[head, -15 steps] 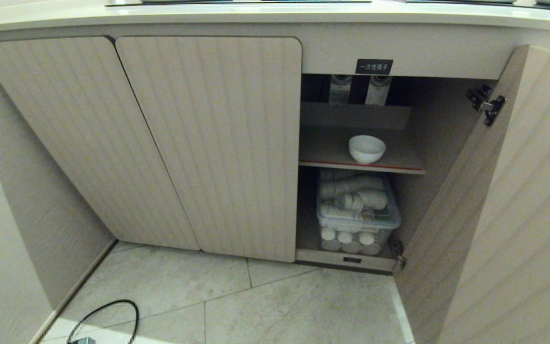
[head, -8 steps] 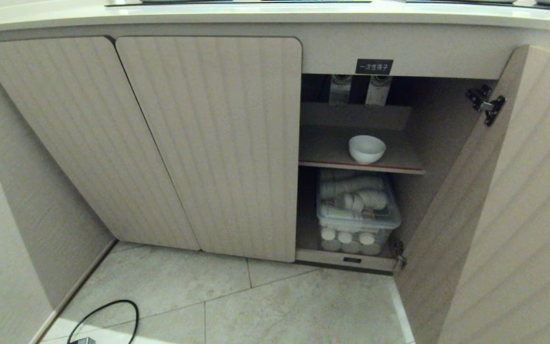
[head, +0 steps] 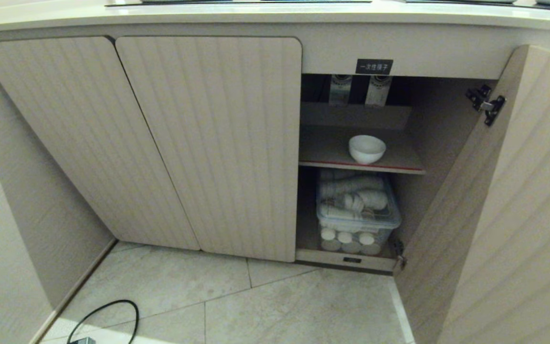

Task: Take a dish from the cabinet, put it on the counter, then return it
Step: Close the cabinet door

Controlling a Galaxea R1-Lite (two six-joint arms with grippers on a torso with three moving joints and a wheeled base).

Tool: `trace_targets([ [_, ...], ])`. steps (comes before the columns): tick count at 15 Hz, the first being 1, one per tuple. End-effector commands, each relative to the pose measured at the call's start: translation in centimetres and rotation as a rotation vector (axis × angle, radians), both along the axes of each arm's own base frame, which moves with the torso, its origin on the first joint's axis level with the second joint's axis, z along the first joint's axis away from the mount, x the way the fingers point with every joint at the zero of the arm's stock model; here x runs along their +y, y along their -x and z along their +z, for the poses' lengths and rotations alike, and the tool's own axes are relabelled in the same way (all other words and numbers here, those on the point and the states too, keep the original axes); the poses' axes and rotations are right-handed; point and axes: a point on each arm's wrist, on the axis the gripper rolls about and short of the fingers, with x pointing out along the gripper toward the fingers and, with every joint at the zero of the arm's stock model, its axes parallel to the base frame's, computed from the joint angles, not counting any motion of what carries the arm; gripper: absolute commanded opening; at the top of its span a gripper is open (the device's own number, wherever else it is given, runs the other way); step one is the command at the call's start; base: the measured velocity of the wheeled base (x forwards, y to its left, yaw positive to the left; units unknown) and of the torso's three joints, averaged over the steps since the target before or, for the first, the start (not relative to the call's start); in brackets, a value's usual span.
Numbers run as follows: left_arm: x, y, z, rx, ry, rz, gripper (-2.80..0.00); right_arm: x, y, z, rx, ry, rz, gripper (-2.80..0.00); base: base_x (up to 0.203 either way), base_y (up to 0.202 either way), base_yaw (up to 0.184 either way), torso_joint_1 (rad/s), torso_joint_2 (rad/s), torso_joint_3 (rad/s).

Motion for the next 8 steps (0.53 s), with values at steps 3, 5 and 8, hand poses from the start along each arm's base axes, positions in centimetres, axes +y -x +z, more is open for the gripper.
trace_targets([
  [3, 0.0, 0.0, 0.0, 0.0, 0.0, 0.0, -2.8, -0.4, 0.5, 1.5, 0.054, -0.065, -0.054, -2.8, 0.0, 0.0, 0.0, 0.0, 0.0, 0.0],
  [5, 0.0, 0.0, 0.0, -0.001, 0.0, 0.0, -2.8, -0.5, 0.6, 2.1, 0.14, -0.087, -0.09, -2.8, 0.0, 0.0, 0.0, 0.0, 0.0, 0.0],
  [8, 0.0, 0.0, 0.0, 0.0, 0.0, 0.0, -2.8, -0.8, 1.1, 3.0, 0.211, -0.115, -0.129, -2.8, 0.0, 0.0, 0.0, 0.0, 0.0, 0.0],
])
